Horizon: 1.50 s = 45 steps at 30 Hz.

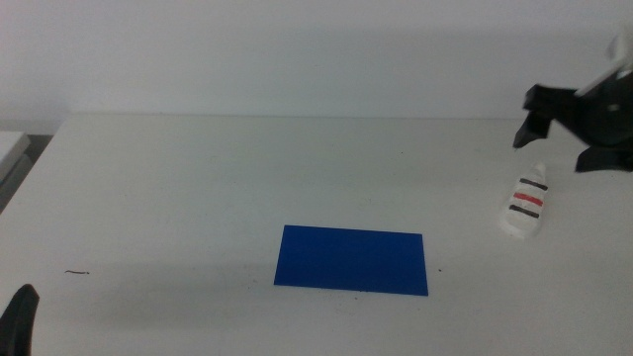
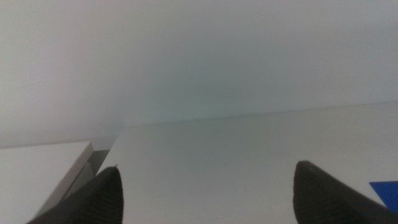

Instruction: Use one arm to grab the shoe from the table and place it on the mat.

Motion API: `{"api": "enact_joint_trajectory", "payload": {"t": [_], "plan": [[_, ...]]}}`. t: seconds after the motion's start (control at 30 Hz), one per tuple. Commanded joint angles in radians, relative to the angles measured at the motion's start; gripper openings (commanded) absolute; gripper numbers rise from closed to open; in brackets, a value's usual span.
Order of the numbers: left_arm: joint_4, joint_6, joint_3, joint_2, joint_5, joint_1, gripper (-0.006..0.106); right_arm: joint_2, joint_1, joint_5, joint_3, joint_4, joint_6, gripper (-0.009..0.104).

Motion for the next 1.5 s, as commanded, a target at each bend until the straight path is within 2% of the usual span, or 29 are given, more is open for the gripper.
{"api": "enact_joint_trajectory", "payload": {"t": [0.0, 0.17, 0.4, 0.5, 0.77, 0.83, 0.9, 1.1, 1.23, 1.47], "plan": [[-0.004, -0.001, 0.0, 0.005, -0.013, -0.007, 0.094, 0.086, -0.019, -0.015, -0.051, -0.043, 0.069, 0.093], [-0.004, -0.001, 0.0, 0.005, -0.013, -0.007, 0.094, 0.257, -0.033, -0.01, -0.145, -0.124, 0.164, 0.093], [-0.004, -0.001, 0.0, 0.005, -0.013, -0.007, 0.094, 0.388, -0.033, -0.052, -0.175, -0.208, 0.178, 0.093], [-0.004, -0.001, 0.0, 0.005, -0.013, -0.007, 0.094, 0.423, -0.033, -0.08, -0.175, -0.231, 0.196, 0.093], [-0.004, -0.001, 0.0, 0.005, -0.013, -0.007, 0.094, 0.482, -0.037, -0.135, -0.175, -0.232, 0.185, 0.092], [-0.004, -0.001, 0.0, 0.005, -0.013, -0.007, 0.094, 0.488, -0.042, -0.139, -0.175, -0.232, 0.185, 0.085], [-0.004, -0.001, 0.0, 0.005, -0.013, -0.007, 0.094, 0.493, -0.044, -0.141, -0.175, -0.232, 0.185, 0.069], [-0.004, -0.001, 0.0, 0.005, -0.013, -0.007, 0.094, 0.43, -0.029, -0.093, -0.175, -0.236, 0.283, -0.003], [-0.004, -0.001, 0.0, 0.005, -0.013, -0.007, 0.094, 0.334, 0.066, -0.027, -0.175, -0.272, 0.357, 0.004], [-0.004, -0.001, 0.0, 0.005, -0.013, -0.007, 0.094, 0.286, 0.392, 0.009, -0.202, -0.286, 0.517, 0.017]]}}
